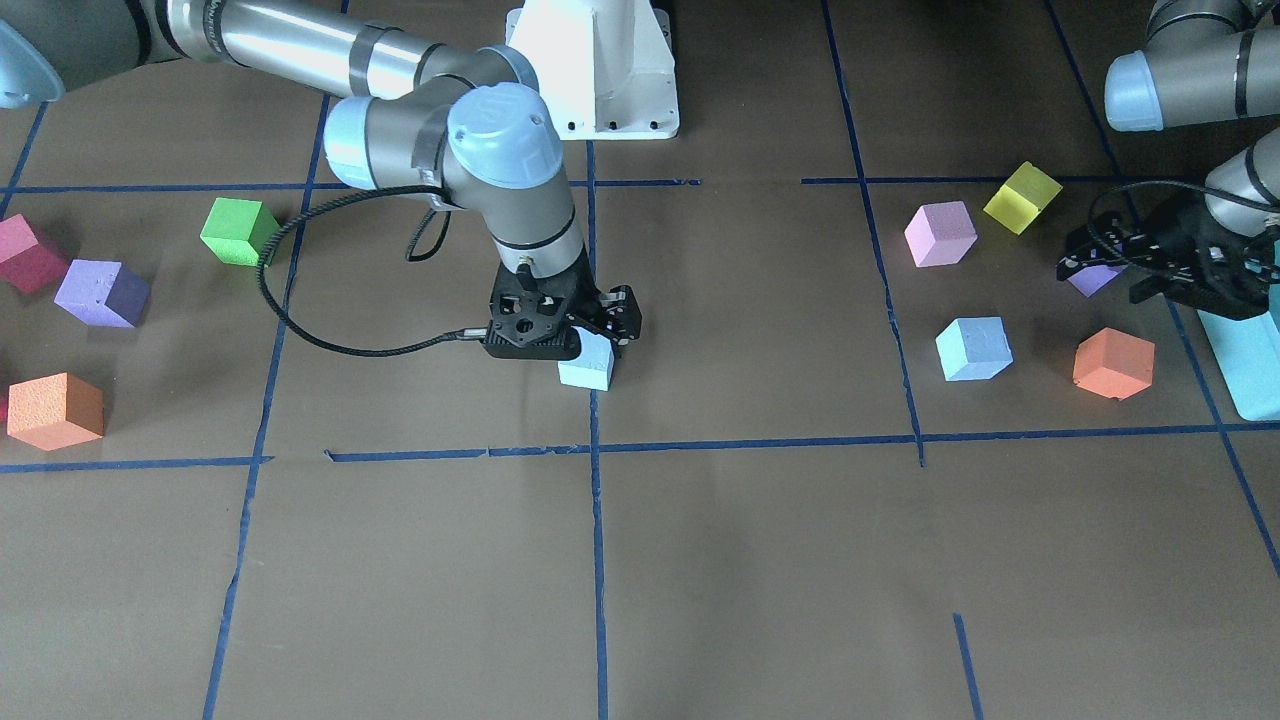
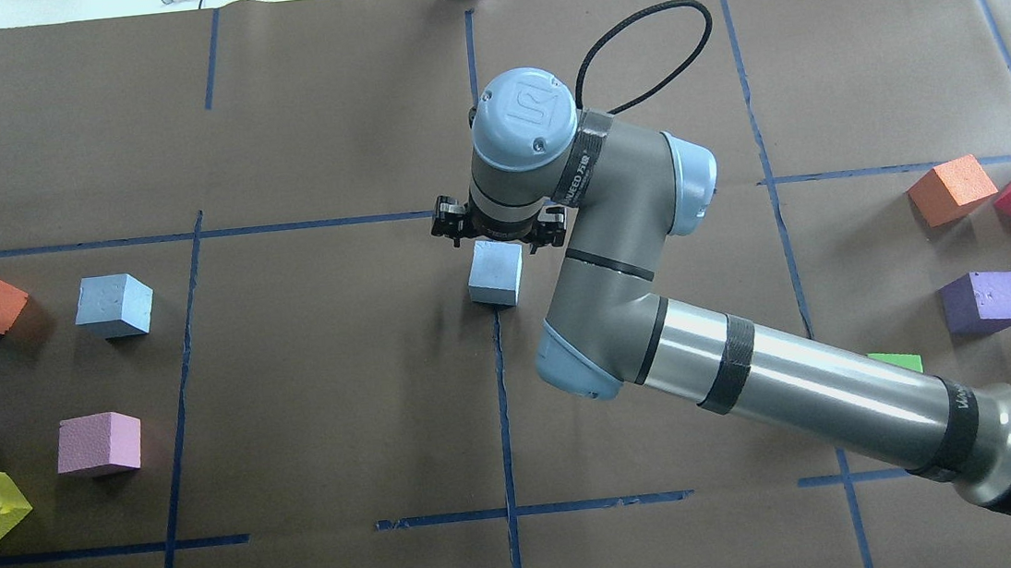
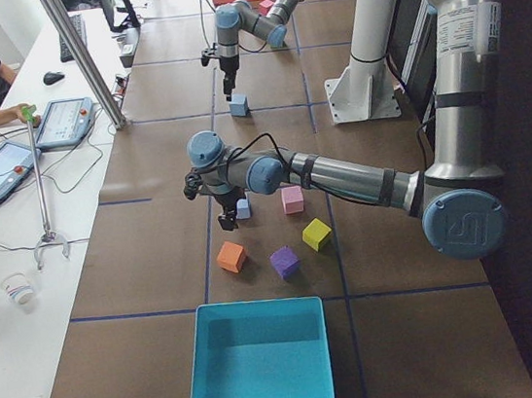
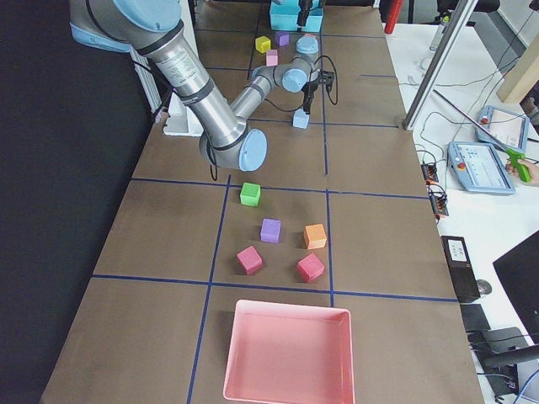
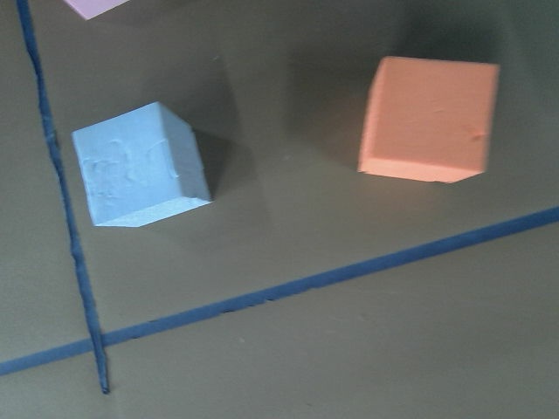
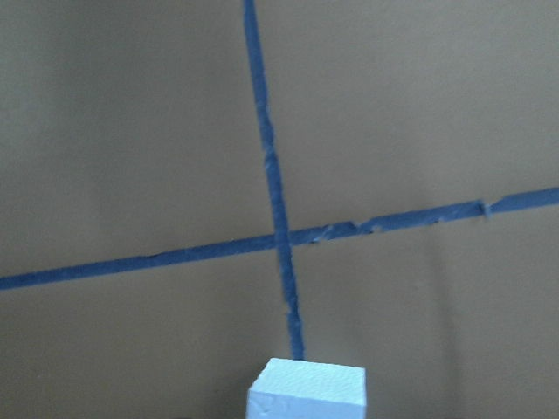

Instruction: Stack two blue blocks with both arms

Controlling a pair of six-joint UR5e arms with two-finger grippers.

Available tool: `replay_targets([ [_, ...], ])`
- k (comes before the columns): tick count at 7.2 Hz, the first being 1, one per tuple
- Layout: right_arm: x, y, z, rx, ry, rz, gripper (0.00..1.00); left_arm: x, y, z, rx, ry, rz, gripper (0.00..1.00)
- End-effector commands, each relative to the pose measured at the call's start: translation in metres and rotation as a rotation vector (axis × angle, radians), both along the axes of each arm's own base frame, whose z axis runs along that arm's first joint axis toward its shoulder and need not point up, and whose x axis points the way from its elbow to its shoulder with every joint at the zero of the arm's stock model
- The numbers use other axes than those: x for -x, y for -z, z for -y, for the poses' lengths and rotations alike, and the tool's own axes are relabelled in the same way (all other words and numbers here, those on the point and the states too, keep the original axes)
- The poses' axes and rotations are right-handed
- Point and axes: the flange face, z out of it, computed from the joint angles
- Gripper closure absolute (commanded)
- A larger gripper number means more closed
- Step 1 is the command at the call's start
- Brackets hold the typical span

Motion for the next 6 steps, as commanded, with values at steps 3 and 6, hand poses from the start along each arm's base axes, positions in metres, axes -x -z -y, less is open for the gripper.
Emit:
replay_targets([
  [3,-0.24,-0.118,0.015,-0.051,0.085,0.056,0.0,-0.129,0.031,0.022,0.125,0.132,0.125,0.0],
  [6,-0.241,-0.136,0.014,-0.054,0.091,0.03,0.0,-0.133,0.011,0.022,0.153,0.13,0.153,0.0],
])
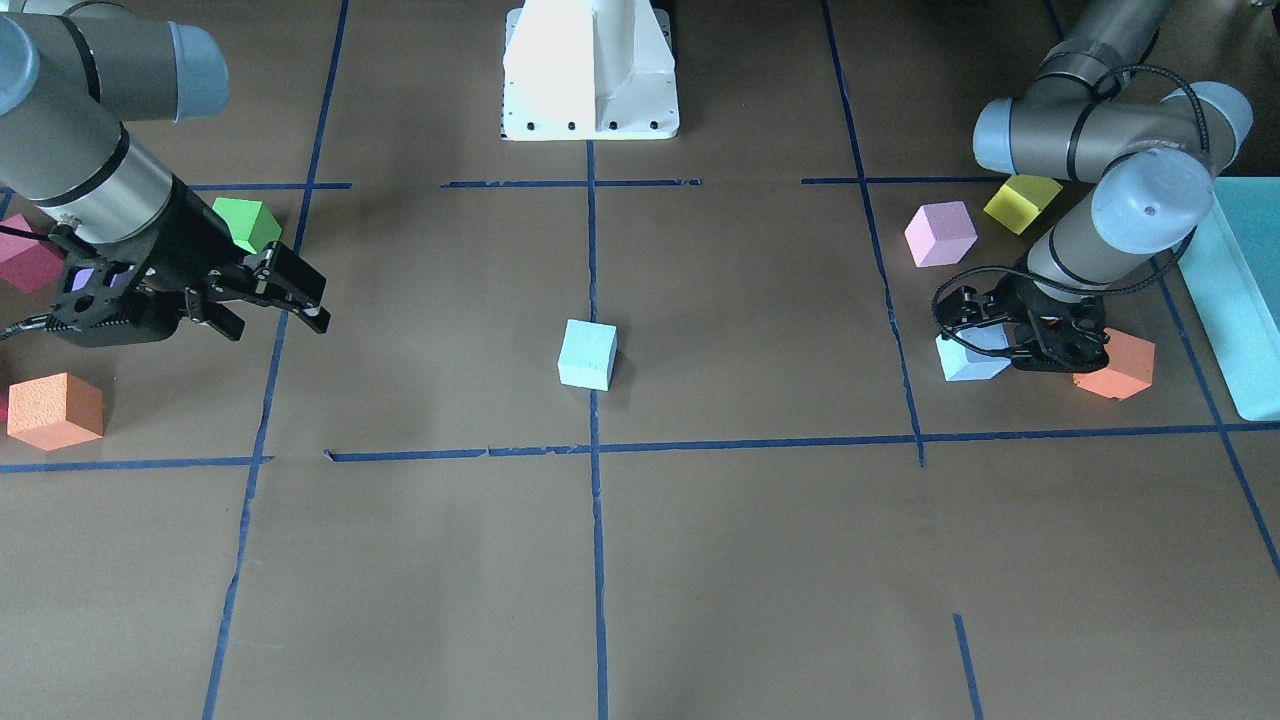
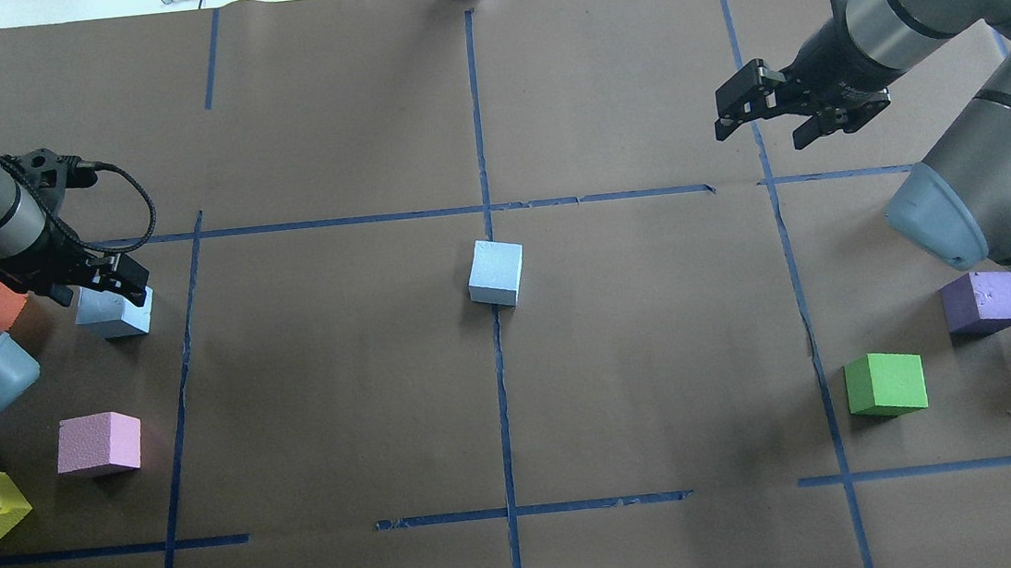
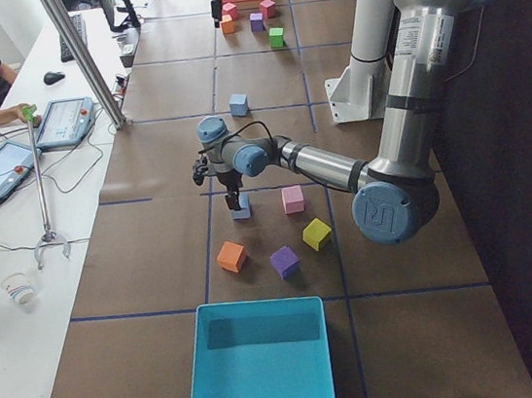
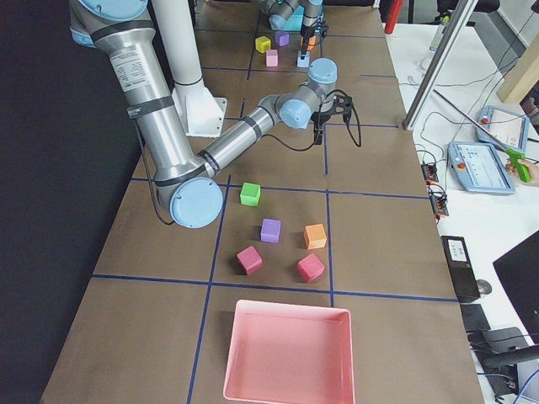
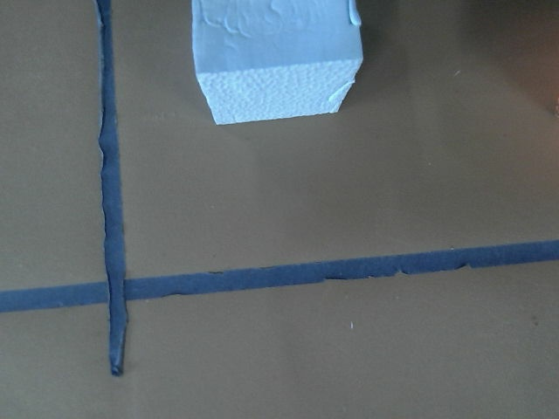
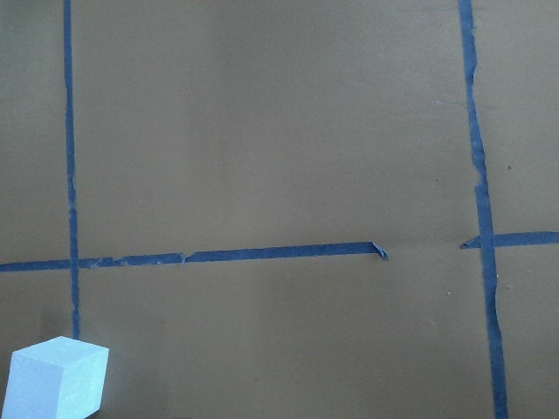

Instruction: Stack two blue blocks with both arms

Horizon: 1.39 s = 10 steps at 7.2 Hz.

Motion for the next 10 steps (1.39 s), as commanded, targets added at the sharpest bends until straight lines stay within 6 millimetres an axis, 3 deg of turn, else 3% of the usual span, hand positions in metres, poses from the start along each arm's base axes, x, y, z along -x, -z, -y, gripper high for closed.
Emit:
replay_targets([
  [1,-0.002,-0.012,-0.001,0.006,0.002,-0.012,0.0,-0.006,-0.017,0.004,0.031,0.003,0.023,0.0],
  [2,-0.002,-0.012,-0.001,0.006,0.002,-0.012,0.0,-0.007,-0.019,0.005,0.027,0.003,0.02,0.0],
  [3,-0.001,-0.013,-0.001,0.007,0.003,-0.014,0.0,-0.008,-0.023,0.007,0.027,-0.002,0.021,0.16],
  [4,-0.001,-0.014,-0.001,0.006,0.0,-0.017,0.0,-0.009,-0.021,0.007,0.01,-0.007,0.01,0.56],
  [5,0.0,-0.015,-0.001,0.002,-0.005,-0.024,0.0,-0.009,-0.019,0.007,0.006,-0.007,0.008,0.88],
  [6,-0.002,-0.019,-0.002,0.007,-0.006,-0.027,0.0,-0.005,0.022,0.006,-0.037,-0.004,-0.045,0.92],
  [7,-0.016,-0.035,-0.008,0.015,-0.01,-0.039,0.0,-0.004,0.08,0.004,-0.11,0.004,-0.107,0.95],
  [8,-0.047,-0.06,-0.007,0.001,-0.014,-0.062,0.0,-0.013,0.117,0.015,-0.108,0.027,-0.113,0.95],
  [9,-0.083,-0.094,-0.007,-0.048,0.01,-0.103,0.0,-0.038,0.178,0.026,-0.08,0.035,-0.107,0.94],
  [10,-0.11,-0.118,-0.008,-0.092,0.032,-0.135,0.0,-0.096,0.236,0.012,-0.136,-0.018,-0.089,0.91],
])
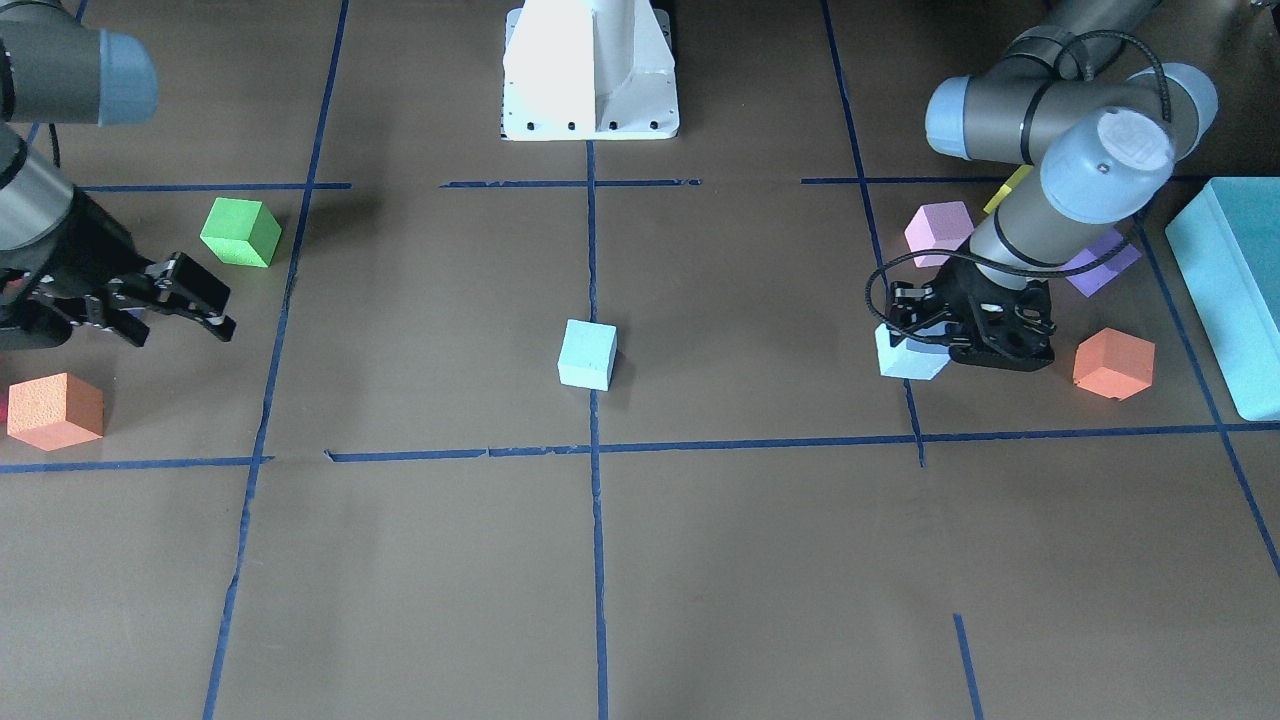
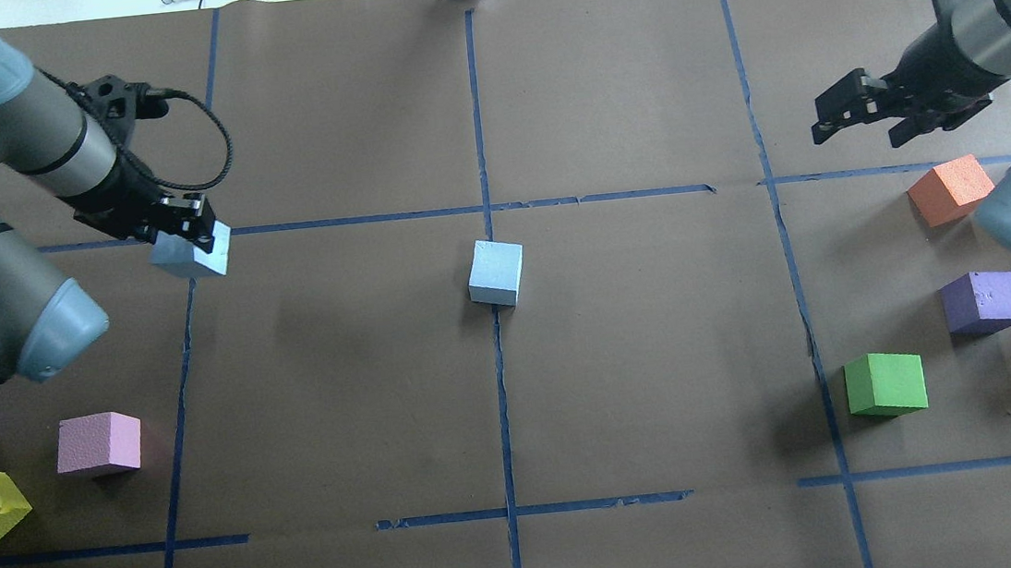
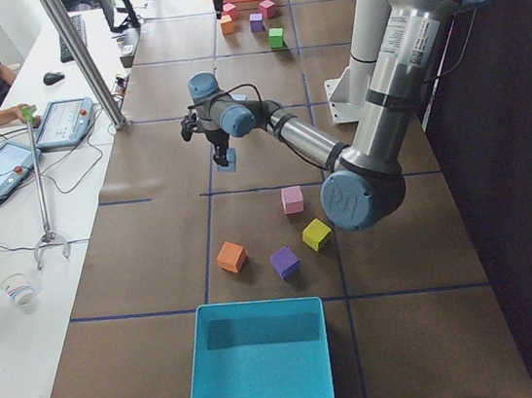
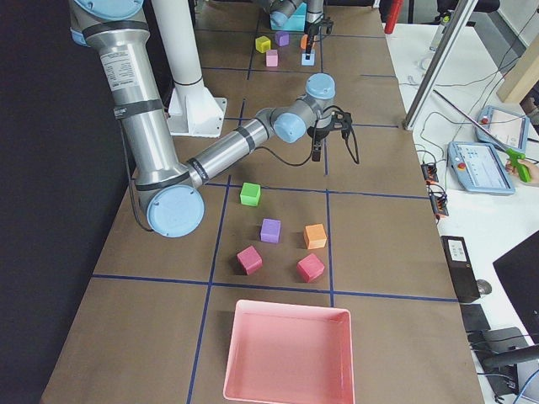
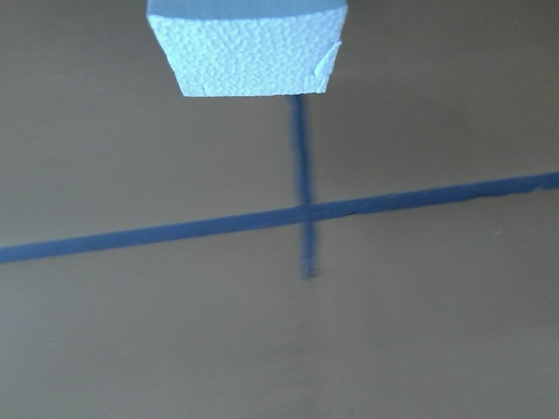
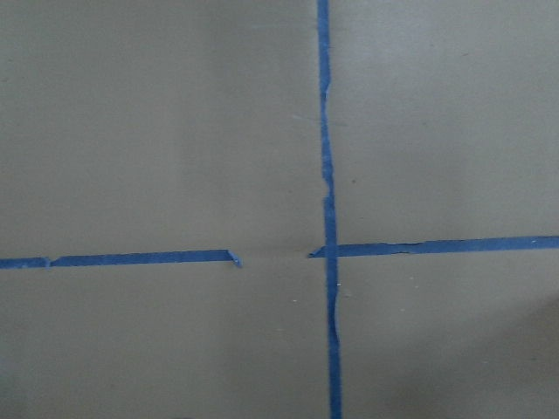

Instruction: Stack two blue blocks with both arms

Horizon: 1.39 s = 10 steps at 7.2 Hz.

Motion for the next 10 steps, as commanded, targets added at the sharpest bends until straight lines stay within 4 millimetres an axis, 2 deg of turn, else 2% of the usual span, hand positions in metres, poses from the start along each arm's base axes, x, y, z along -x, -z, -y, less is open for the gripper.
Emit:
replay_targets([
  [1,-0.037,-0.043,-0.004,-0.044,0.03,-0.057,0.0,-0.073,0.103,-0.019,-0.072,-0.052,-0.002,0.93],
  [2,-0.038,-0.048,-0.006,-0.034,0.032,-0.059,0.0,-0.101,0.121,-0.039,-0.106,-0.077,-0.006,0.93],
  [3,-0.04,-0.055,-0.009,-0.027,0.032,-0.066,0.0,-0.141,0.147,-0.058,-0.134,-0.099,-0.007,0.96],
  [4,-0.04,-0.057,-0.009,-0.022,0.031,-0.069,0.0,-0.172,0.181,-0.042,-0.105,-0.078,0.0,0.96],
  [5,-0.039,-0.058,-0.009,-0.017,0.029,-0.071,0.0,-0.2,0.2,-0.038,-0.085,-0.085,0.01,0.95],
  [6,-0.04,-0.061,-0.01,-0.007,0.025,-0.074,0.0,-0.211,0.204,-0.044,-0.089,-0.099,0.013,0.94],
  [7,-0.039,-0.063,-0.01,-0.005,0.026,-0.075,0.0,-0.219,0.197,-0.042,-0.078,-0.103,0.031,0.92],
  [8,-0.039,-0.061,-0.01,-0.002,0.023,-0.072,0.0,-0.235,0.2,-0.035,-0.07,-0.102,0.057,0.91],
  [9,-0.039,-0.062,-0.01,-0.001,0.023,-0.072,0.0,-0.239,0.21,-0.032,-0.071,-0.096,0.057,0.9],
  [10,-0.039,-0.061,-0.01,-0.002,0.023,-0.072,0.0,-0.243,0.21,-0.031,-0.067,-0.098,0.062,0.89],
])
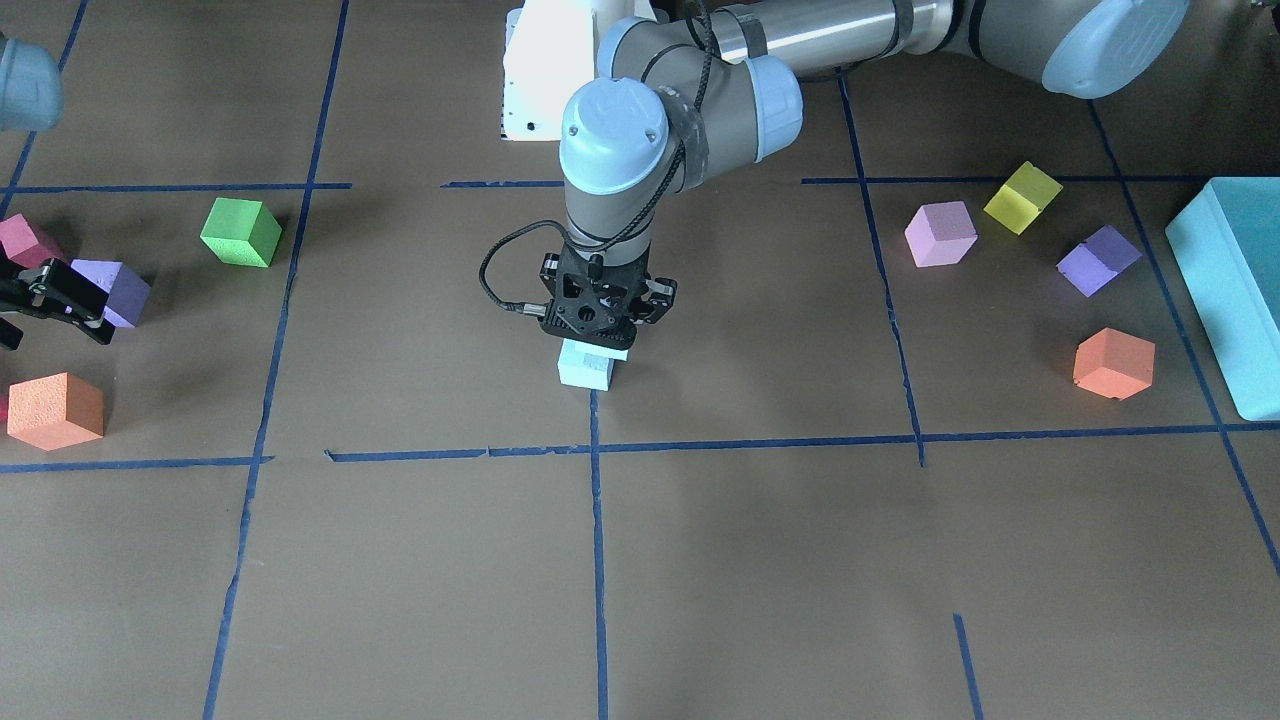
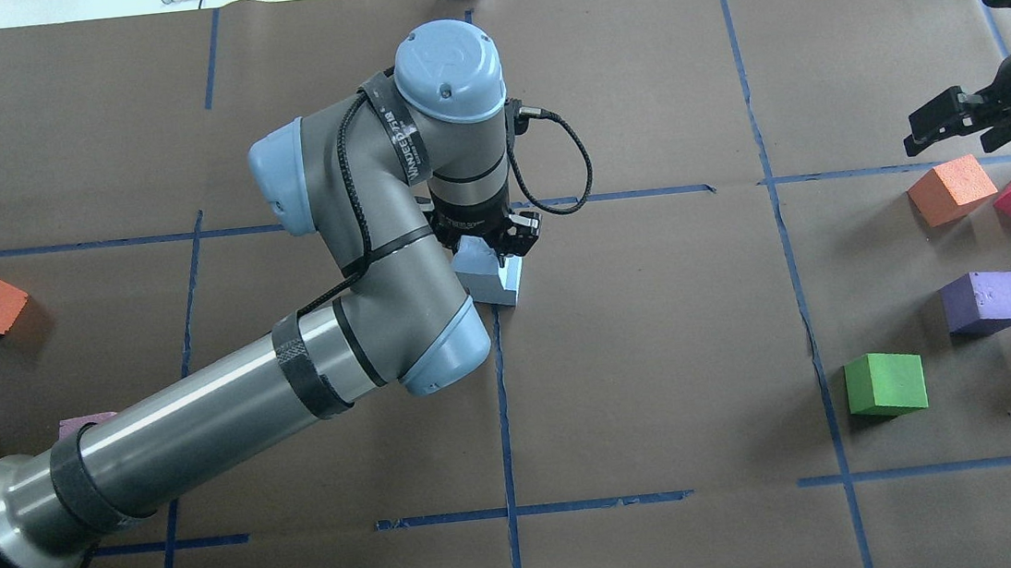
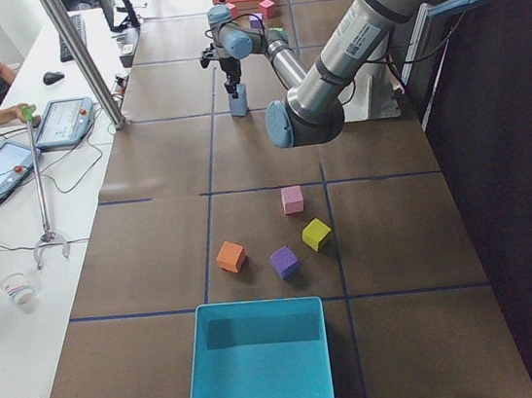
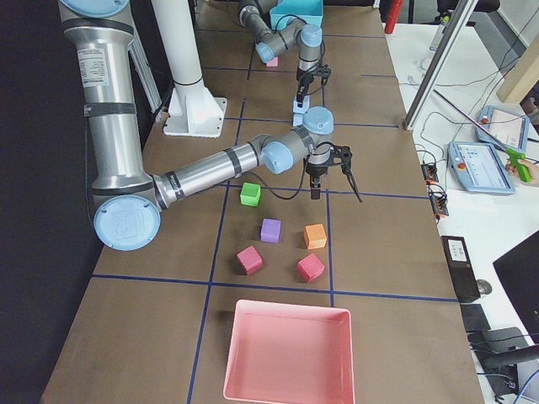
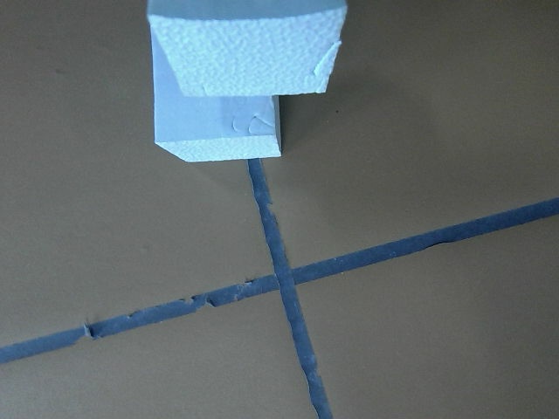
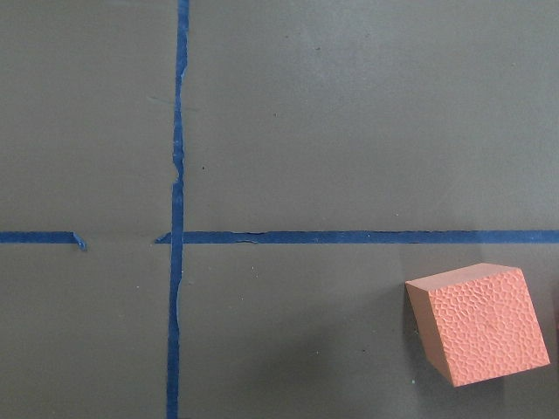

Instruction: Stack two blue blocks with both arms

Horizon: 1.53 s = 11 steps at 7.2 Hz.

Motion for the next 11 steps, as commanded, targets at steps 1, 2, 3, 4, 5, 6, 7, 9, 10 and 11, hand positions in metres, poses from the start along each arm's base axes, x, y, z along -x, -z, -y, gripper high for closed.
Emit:
replay_targets([
  [1,0.0,0.0,0.0,0.001,-0.001,-0.001,0.0,-0.007,0.003,0.002,0.006,0.001,0.009,0.88],
  [2,0.001,0.0,0.0,0.001,0.0,-0.001,0.0,-0.017,-0.003,-0.007,0.019,-0.007,0.019,0.86],
  [3,0.001,0.0,0.0,0.001,0.0,-0.001,0.0,-0.018,-0.001,-0.007,0.018,0.002,0.02,0.86],
  [4,0.001,0.0,0.0,0.0,-0.001,0.0,0.0,-0.018,0.0,-0.007,0.018,0.003,0.018,0.86],
  [5,0.001,0.0,0.0,0.0,-0.001,0.0,0.0,-0.018,0.008,-0.008,0.013,0.005,0.011,0.86],
  [6,0.002,0.0,0.0,0.0,0.001,0.0,0.0,-0.017,0.015,-0.006,-0.002,0.015,0.01,0.86],
  [7,0.003,-0.003,0.001,0.006,0.003,-0.004,0.0,-0.018,0.011,-0.005,-0.014,0.024,0.022,0.86],
  [9,0.005,-0.003,0.001,0.006,0.006,-0.004,0.0,-0.02,0.008,-0.003,-0.014,0.028,0.031,0.86],
  [10,0.005,-0.003,0.001,0.006,0.006,-0.004,0.0,-0.021,0.006,-0.002,-0.015,0.026,0.033,0.86],
  [11,0.006,-0.003,0.001,0.006,0.008,-0.004,0.0,-0.021,0.006,-0.002,-0.014,0.026,0.035,0.86],
])
